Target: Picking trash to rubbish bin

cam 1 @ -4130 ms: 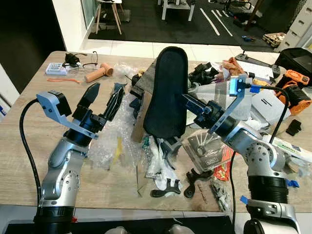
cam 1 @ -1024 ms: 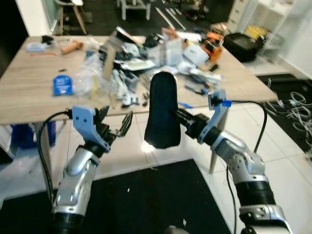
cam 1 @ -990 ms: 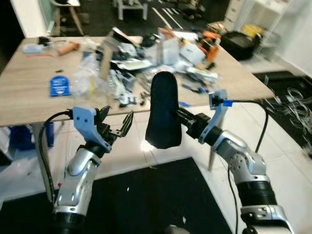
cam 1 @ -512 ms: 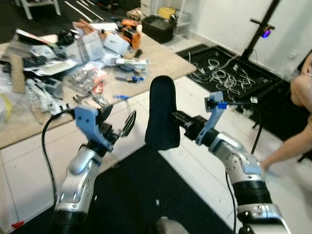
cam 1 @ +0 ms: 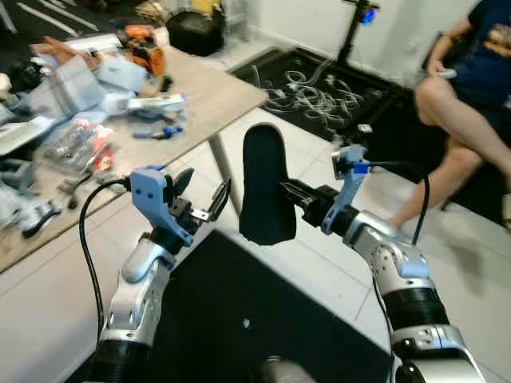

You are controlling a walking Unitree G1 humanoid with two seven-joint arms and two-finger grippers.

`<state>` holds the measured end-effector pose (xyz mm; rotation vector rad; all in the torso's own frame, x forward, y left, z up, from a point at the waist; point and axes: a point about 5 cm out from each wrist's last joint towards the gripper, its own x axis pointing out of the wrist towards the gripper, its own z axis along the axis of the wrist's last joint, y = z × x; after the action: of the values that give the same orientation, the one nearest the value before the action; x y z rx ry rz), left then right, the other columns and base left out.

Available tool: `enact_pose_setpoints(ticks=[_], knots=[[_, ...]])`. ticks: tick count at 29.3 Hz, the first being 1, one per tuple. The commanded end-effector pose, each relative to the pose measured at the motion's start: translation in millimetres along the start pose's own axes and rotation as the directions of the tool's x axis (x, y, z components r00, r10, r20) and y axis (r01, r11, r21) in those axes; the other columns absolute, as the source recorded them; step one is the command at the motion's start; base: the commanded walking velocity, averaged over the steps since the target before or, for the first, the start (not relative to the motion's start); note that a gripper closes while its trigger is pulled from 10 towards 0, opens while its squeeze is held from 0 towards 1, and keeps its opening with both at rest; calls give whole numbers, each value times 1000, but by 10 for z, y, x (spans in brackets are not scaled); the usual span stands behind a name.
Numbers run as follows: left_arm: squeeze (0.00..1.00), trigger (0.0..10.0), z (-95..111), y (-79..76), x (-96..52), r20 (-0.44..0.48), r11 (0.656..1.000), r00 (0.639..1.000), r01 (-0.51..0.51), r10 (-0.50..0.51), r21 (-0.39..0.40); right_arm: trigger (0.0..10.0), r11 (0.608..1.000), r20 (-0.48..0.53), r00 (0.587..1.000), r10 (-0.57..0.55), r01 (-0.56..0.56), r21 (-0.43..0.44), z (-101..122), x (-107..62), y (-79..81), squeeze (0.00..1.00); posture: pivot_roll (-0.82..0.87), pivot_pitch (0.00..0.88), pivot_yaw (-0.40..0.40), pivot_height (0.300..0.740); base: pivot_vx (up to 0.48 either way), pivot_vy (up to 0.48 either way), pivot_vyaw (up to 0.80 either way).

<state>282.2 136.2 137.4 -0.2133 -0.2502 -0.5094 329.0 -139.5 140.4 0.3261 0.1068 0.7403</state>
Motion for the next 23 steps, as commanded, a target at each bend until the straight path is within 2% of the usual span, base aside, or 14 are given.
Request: enact_pose_setpoints(ticks=[1,15,23], knots=[[0,10000,-41,1,-19,-10,1000,1000,-8,8,-21,10000,1000,20,1000,11,-11,2,6,3,10,0,-32,0,-33,740,0,0,-744],[0,10000,-57,28,-56,-3,998,1000,-20,19,-61,10000,1000,30,999,17,-17,7,-2,-9,1,0,-32,0,-30,740,0,0,-744],[0,10000,-54,8,-47,8,995,1000,27,-27,-94,10000,1000,29,999,15,-15,6,-8,-3,-7,0,-34,0,-30,740,0,0,-744]])
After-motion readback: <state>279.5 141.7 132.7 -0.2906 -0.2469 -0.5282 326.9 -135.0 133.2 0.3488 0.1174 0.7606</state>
